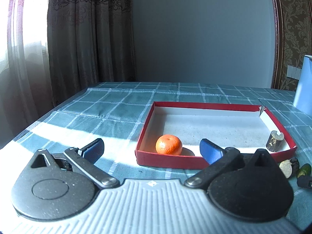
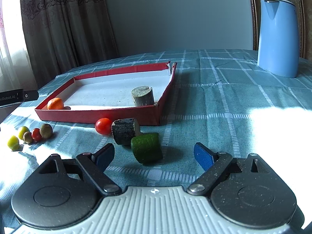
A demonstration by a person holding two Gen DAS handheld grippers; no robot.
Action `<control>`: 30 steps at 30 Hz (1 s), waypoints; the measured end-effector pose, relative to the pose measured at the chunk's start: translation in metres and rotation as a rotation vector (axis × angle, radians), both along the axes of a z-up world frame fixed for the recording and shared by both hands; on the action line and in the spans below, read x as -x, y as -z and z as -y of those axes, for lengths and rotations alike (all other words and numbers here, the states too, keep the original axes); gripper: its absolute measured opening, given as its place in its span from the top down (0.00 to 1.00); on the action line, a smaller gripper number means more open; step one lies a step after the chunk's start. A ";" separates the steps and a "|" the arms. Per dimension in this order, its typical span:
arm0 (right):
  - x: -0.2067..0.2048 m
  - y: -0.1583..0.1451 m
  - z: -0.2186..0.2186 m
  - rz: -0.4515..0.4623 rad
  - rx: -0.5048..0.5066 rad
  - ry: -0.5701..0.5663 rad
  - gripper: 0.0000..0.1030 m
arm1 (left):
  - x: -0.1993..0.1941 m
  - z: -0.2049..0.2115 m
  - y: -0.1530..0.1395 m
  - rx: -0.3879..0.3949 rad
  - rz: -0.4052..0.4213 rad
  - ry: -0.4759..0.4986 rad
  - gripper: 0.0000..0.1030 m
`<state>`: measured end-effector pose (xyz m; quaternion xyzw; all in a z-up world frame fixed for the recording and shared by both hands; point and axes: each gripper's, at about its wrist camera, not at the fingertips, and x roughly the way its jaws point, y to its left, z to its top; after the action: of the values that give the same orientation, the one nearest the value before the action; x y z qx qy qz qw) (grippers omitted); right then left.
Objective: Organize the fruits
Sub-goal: 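Close the right gripper around the black square block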
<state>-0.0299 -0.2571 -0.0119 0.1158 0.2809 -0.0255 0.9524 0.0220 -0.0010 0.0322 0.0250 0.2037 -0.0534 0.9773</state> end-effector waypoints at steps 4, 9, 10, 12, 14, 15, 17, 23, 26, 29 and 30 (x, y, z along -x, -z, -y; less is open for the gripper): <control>0.005 -0.002 0.001 0.033 -0.002 0.002 0.14 | 0.024 -0.016 0.011 -0.007 0.102 -0.018 0.00; 0.012 -0.007 -0.004 0.079 0.032 0.015 0.14 | 0.027 -0.033 0.018 0.050 0.132 -0.040 0.00; 0.012 -0.008 -0.005 0.084 0.037 0.017 0.14 | 0.024 -0.036 0.018 0.069 0.118 -0.039 0.00; 0.013 -0.011 -0.007 0.109 0.045 0.012 0.14 | 0.021 -0.041 0.018 0.098 0.093 -0.042 0.00; 0.013 -0.014 -0.013 0.132 0.072 -0.004 0.14 | 0.020 -0.045 0.020 0.115 0.082 -0.059 0.00; 0.010 -0.017 -0.018 0.133 0.106 -0.017 0.14 | 0.020 -0.046 0.020 0.121 0.083 -0.056 0.00; 0.002 -0.020 -0.025 0.123 0.144 -0.035 0.14 | 0.022 -0.046 0.020 0.123 0.080 -0.052 0.00; -0.022 -0.021 -0.037 0.058 0.187 -0.089 0.38 | 0.023 -0.045 0.022 0.113 0.067 -0.045 0.00; -0.030 -0.018 -0.042 0.029 0.201 -0.104 0.45 | 0.021 -0.046 0.023 0.114 0.062 -0.049 0.00; -0.034 -0.017 -0.045 0.016 0.216 -0.104 0.47 | 0.021 -0.046 0.023 0.111 0.056 -0.053 0.00; -0.035 -0.016 -0.045 0.011 0.217 -0.101 0.47 | 0.020 -0.046 0.023 0.110 0.054 -0.055 0.00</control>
<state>0.0049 -0.2120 0.0042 -0.0019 0.2765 -0.0070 0.9610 0.0019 0.0445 0.0091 -0.0332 0.1745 -0.0369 0.9834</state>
